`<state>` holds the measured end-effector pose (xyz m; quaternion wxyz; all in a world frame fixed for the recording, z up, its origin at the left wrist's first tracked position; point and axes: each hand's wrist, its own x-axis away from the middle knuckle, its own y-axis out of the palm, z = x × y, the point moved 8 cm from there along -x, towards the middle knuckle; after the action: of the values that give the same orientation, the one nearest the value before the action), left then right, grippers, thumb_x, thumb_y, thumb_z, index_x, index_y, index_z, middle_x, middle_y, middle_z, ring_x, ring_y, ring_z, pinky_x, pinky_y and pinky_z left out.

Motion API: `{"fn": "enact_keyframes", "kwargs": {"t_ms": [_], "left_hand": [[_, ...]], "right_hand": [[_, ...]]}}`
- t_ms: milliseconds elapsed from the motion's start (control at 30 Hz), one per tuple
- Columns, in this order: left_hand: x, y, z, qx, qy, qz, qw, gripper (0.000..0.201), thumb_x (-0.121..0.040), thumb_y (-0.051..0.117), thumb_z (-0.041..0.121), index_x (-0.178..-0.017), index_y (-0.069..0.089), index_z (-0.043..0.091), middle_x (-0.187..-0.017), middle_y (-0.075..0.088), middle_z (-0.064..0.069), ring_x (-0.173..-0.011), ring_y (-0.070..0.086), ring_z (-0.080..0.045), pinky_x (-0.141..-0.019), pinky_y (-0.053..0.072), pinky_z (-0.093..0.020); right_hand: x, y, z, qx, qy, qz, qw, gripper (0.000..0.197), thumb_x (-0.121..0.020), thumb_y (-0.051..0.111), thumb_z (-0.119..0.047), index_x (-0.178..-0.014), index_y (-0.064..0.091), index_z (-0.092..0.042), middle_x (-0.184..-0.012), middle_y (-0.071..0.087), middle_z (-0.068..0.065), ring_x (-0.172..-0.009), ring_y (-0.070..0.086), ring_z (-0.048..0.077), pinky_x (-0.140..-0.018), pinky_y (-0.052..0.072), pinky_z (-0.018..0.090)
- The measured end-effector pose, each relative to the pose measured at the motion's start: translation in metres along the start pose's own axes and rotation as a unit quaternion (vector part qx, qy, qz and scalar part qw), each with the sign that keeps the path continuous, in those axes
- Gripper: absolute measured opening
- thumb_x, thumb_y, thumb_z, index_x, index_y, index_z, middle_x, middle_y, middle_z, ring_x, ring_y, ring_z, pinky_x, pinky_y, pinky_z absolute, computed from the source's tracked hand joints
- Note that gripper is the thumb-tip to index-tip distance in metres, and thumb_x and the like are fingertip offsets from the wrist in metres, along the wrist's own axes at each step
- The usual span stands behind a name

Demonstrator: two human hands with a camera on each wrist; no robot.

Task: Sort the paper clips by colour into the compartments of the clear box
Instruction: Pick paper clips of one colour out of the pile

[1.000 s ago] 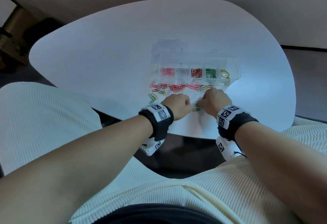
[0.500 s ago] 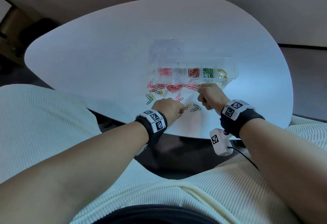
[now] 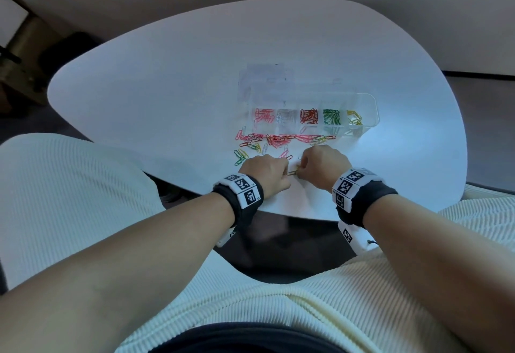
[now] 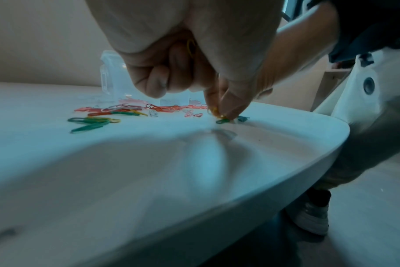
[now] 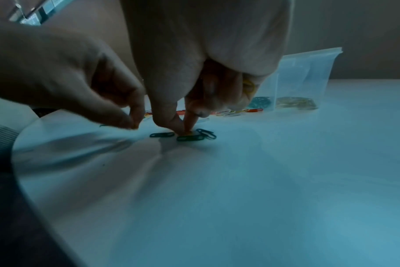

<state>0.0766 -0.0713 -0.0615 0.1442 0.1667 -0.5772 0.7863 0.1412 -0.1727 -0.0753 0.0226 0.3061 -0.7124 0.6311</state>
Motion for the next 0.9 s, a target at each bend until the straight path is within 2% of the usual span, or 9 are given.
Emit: {"fn": "enact_keyframes", "kwargs": {"t_ms": [200,333,433,500,600,700,733,800,900], "left_hand": [[0.0,-0.006,-0.007,0.162,-0.042,0.019,0.986,0.032,-0.091,0.037,0.024,-0.06,0.032,0.017,-0.061,0.04,-0.002,-0.061,0.037,-0.025,-0.053,0.026,-0.031],[-0.002,-0.006,-0.011,0.216,-0.052,0.02,0.975,0.035,-0.089,0.039,0.02,-0.057,0.025,0.017,-0.059,0.03,-0.002,-0.059,0.027,-0.023,-0.053,0.019,-0.033],[-0.002,-0.003,-0.008,0.239,-0.04,0.007,0.97,0.04,-0.097,0.036,0.023,-0.058,0.028,0.017,-0.061,0.033,-0.002,-0.063,0.031,-0.024,-0.056,0.022,-0.033],[-0.002,-0.002,-0.007,0.254,-0.041,-0.001,0.966,0.043,-0.103,0.031,0.029,-0.062,0.032,0.015,-0.064,0.038,-0.003,-0.065,0.036,-0.024,-0.06,0.026,-0.034],[-0.002,-0.004,-0.006,0.312,-0.053,-0.009,0.949,0.039,-0.104,0.031,0.029,-0.071,0.039,0.011,-0.067,0.042,-0.005,-0.069,0.041,-0.025,-0.06,0.028,-0.032],[-0.006,-0.004,-0.004,0.437,-0.097,-0.025,0.894,0.033,-0.102,0.032,0.015,-0.073,0.048,0.01,-0.09,0.061,-0.025,-0.062,0.048,-0.039,-0.045,0.026,-0.023],[-0.008,-0.005,-0.002,0.468,-0.11,-0.031,0.876,0.033,-0.101,0.031,0.013,-0.075,0.05,0.011,-0.09,0.058,-0.028,-0.052,0.044,-0.032,-0.044,0.024,-0.022],[-0.015,-0.012,0.005,0.5,-0.109,-0.04,0.858,0.032,-0.102,0.03,0.014,-0.083,0.055,0.012,-0.069,0.045,-0.012,-0.047,0.028,-0.017,-0.044,0.023,-0.023],[-0.029,-0.027,0.016,0.531,-0.093,-0.026,0.842,0.031,-0.101,0.029,0.009,-0.094,0.06,0.011,-0.064,0.037,-0.002,-0.049,0.025,-0.014,-0.044,0.025,-0.023]], "right_hand": [[-0.003,0.007,0.002,-0.016,0.033,-0.025,0.999,0.029,-0.078,0.068,-0.039,-0.088,0.065,-0.013,-0.086,0.063,0.006,-0.074,0.061,0.024,-0.062,0.047,0.027],[0.0,0.009,0.001,0.001,0.034,-0.048,0.998,0.028,-0.081,0.06,-0.041,-0.08,0.058,-0.013,-0.082,0.06,0.005,-0.071,0.058,0.024,-0.062,0.046,0.028],[0.0,-0.001,0.003,-0.128,0.052,-0.074,0.988,0.023,-0.086,0.044,-0.028,-0.071,0.049,-0.012,-0.082,0.057,0.009,-0.07,0.052,0.024,-0.06,0.039,0.031],[0.001,-0.01,0.006,-0.329,0.099,-0.085,0.935,0.019,-0.083,0.04,-0.019,-0.065,0.041,-0.013,-0.069,0.05,0.008,-0.054,0.038,0.019,-0.051,0.028,0.026],[0.005,-0.014,0.012,-0.574,0.17,-0.126,0.791,0.019,-0.076,0.037,-0.015,-0.061,0.027,-0.022,-0.055,0.031,0.001,-0.048,0.015,0.015,-0.043,0.014,0.02],[0.002,-0.035,0.017,-0.703,0.166,-0.129,0.679,0.024,-0.079,0.035,-0.014,-0.059,0.025,-0.022,-0.053,0.03,0.0,-0.046,0.016,0.014,-0.038,0.015,0.018],[-0.003,-0.047,0.023,-0.744,0.162,-0.104,0.64,0.024,-0.081,0.034,-0.013,-0.059,0.026,-0.021,-0.055,0.031,0.001,-0.045,0.019,0.014,-0.038,0.017,0.019],[-0.011,-0.071,0.039,-0.804,0.159,-0.044,0.571,0.027,-0.087,0.034,-0.015,-0.06,0.029,-0.018,-0.055,0.031,0.001,-0.045,0.024,0.015,-0.041,0.023,0.023],[-0.017,-0.092,0.065,-0.831,0.176,0.025,0.527,0.028,-0.088,0.037,-0.018,-0.061,0.032,-0.017,-0.055,0.034,0.0,-0.048,0.03,0.015,-0.047,0.024,0.023]]}}
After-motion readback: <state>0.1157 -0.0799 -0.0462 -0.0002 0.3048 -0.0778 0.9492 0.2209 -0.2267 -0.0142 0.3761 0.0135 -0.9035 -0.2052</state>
